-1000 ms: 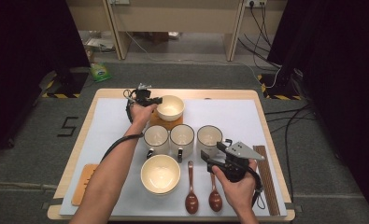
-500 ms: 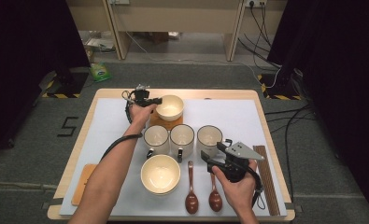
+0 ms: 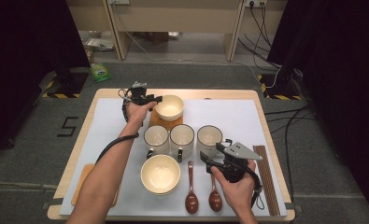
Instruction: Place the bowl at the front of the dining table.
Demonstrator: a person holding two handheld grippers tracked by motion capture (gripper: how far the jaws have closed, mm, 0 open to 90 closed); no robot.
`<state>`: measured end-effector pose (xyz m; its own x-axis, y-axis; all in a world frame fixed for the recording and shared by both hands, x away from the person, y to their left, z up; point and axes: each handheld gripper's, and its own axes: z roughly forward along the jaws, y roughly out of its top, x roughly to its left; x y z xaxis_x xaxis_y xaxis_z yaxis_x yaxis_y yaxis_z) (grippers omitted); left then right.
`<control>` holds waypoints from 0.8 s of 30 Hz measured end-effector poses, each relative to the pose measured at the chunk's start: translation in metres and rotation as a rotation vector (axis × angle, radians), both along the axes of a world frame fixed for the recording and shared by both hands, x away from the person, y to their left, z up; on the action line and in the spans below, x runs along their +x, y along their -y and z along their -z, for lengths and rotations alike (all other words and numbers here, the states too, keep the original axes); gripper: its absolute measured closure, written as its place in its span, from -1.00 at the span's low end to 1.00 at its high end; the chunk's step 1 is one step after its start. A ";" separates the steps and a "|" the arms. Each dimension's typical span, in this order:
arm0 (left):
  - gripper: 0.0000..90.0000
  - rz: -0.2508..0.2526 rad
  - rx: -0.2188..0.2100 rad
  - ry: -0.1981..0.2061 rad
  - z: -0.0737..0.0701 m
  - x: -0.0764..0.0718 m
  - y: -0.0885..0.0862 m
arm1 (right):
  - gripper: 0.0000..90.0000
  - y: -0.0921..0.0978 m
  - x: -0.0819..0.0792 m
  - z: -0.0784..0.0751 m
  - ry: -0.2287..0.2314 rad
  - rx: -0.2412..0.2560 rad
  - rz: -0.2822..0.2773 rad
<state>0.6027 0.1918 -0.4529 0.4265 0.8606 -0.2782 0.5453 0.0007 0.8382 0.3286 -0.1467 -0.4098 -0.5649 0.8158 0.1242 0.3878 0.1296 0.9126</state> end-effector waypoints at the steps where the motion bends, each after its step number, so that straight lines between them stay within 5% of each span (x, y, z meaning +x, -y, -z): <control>1: 0.04 0.003 -0.005 -0.001 -0.002 -0.002 -0.002 | -0.32 0.000 0.000 0.000 0.000 -0.002 -0.001; 11: -0.29 0.015 -0.016 0.003 -0.015 -0.015 -0.011 | -0.32 -0.002 0.000 0.002 -0.004 -0.012 -0.003; 24: -0.38 0.061 -0.027 0.018 -0.033 -0.041 -0.018 | -0.32 -0.003 0.001 0.006 -0.012 -0.023 -0.003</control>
<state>0.5612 0.2096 -0.4197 0.4836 0.8250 -0.2924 0.5295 -0.0097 0.8483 0.3298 -0.1438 -0.4155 -0.5660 0.8168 0.1119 0.3982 0.1521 0.9046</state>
